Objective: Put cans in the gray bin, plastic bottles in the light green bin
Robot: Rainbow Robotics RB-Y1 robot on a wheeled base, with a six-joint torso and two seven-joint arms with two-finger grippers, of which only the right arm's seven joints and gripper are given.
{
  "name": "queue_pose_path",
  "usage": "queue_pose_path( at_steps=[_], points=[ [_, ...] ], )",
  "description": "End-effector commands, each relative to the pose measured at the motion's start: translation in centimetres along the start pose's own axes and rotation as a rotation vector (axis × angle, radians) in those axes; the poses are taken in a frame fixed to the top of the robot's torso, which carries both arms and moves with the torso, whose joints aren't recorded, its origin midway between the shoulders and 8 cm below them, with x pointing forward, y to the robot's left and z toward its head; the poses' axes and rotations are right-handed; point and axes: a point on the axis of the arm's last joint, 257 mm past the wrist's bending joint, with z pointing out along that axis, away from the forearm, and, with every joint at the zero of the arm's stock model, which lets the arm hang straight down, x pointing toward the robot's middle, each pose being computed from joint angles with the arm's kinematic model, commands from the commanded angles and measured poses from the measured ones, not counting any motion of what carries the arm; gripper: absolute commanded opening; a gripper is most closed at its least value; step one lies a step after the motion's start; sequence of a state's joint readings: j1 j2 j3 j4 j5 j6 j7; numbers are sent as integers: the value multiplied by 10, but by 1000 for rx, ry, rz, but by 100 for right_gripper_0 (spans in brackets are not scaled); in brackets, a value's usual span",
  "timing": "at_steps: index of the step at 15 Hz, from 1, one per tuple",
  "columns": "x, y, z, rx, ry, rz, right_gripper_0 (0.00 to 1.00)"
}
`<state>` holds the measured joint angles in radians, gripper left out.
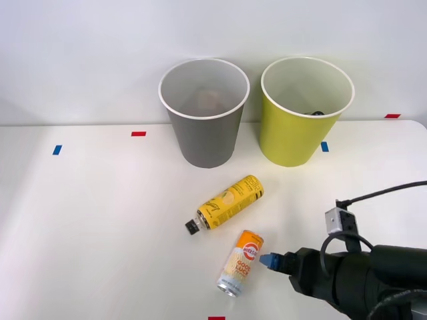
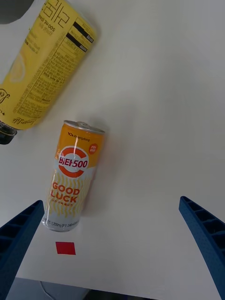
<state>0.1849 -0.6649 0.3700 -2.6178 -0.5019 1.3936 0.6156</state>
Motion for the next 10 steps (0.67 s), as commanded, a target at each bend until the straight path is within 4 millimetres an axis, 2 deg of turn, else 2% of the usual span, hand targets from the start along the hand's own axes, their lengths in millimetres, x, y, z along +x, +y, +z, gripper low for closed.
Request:
queue_pose_path(
  at_steps=[1, 5, 7, 10],
  points=[
    [-2, 20, 14, -39, 45, -3, 100],
    [-11, 23, 33, -35, 59, 43, 100],
    [-6, 19, 36, -24, 74, 59, 100],
    [-3, 28, 39, -25, 71, 98, 100]
  ],
)
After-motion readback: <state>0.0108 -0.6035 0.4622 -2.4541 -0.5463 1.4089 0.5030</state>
